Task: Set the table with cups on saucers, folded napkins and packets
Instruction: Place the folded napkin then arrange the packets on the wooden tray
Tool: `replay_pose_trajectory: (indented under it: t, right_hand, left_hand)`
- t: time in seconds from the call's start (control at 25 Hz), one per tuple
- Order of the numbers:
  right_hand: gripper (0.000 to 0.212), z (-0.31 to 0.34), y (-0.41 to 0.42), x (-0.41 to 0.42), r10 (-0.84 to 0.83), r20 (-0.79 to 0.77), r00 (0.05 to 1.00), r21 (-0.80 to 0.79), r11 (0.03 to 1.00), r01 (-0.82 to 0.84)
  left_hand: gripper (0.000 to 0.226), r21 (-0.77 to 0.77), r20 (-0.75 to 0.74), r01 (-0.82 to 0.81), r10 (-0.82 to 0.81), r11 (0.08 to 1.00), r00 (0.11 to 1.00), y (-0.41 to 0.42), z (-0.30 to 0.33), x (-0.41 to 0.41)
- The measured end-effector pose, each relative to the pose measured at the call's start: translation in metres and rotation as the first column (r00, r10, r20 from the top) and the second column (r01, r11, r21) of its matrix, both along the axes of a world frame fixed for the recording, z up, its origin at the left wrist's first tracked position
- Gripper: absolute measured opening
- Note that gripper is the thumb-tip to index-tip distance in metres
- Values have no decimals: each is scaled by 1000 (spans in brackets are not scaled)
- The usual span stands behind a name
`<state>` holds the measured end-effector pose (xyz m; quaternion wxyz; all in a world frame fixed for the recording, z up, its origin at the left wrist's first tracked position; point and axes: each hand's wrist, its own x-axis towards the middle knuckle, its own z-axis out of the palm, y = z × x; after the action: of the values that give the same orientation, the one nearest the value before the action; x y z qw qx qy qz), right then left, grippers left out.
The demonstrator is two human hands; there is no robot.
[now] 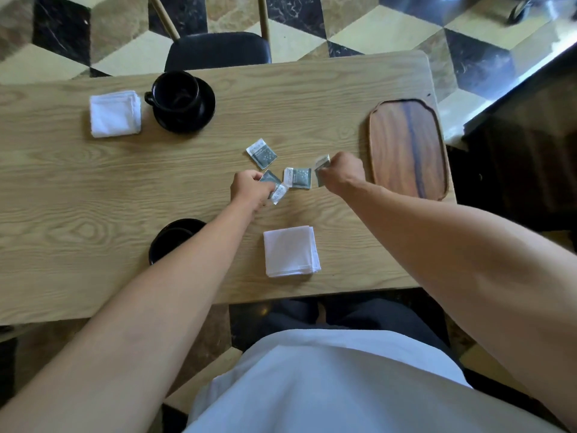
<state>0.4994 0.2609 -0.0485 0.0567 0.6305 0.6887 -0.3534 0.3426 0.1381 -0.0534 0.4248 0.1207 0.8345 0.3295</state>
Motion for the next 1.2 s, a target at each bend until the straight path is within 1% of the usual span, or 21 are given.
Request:
replay_pose_trajectory:
  t: [0.12,0.2,0.28,0.36,0.4,0.56,0.68,0.76,0.84,0.92,1.0,1.12,1.2]
  right_hand:
    - [16,17,1,27,-78,-48,996,5,997,78]
    - [15,27,0,50,-146,-73,986,11,989,148]
    - [10,36,0,72,-204,-127,971,25,978,209]
    - [11,43,2,95,-247,-191,950,47,964,261]
    - [12,47,4,109,-262,-196,945,59,959,278]
    - [25,56,15,166,-277,-157,948,105,950,295]
    - [21,60,21,226,-307,-197,931,112,937,332]
    - [17,63,24,269,-305,-204,930,110,937,332]
    - [16,65,28,319,-296,-241,924,90,941,325]
    - [17,68,32,367,-309,-280,909,85,935,344]
    - [19,73,39,412,-330,-296,896,85,926,369]
    - [20,81,56,464,-348,-290,892,108,914,392]
    - [23,86,74,489,-372,-312,874,106,901,421]
  left_hand:
    - [15,48,57,55,-58,997,997,12,19,13]
    - [17,97,145,103,-116,990,983,22,31,29]
    - [16,156,249,100,-137,983,959,34,46,47]
    - [17,194,309,91,-149,977,939,44,58,68]
    - [18,206,327,90,-156,974,932,50,64,82]
    - [21,234,361,41,-125,971,924,71,79,139]
    - [20,241,353,29,-115,970,929,83,84,192]
    - [19,230,315,38,-111,972,943,89,84,231]
    - [16,229,295,8,-77,973,952,95,83,279]
    - [12,217,315,-13,-57,976,947,105,81,328]
    - [9,198,335,6,-73,980,939,114,81,376]
    - [19,235,359,44,-128,971,924,133,81,432]
    - [24,266,365,12,-112,964,924,154,84,455]
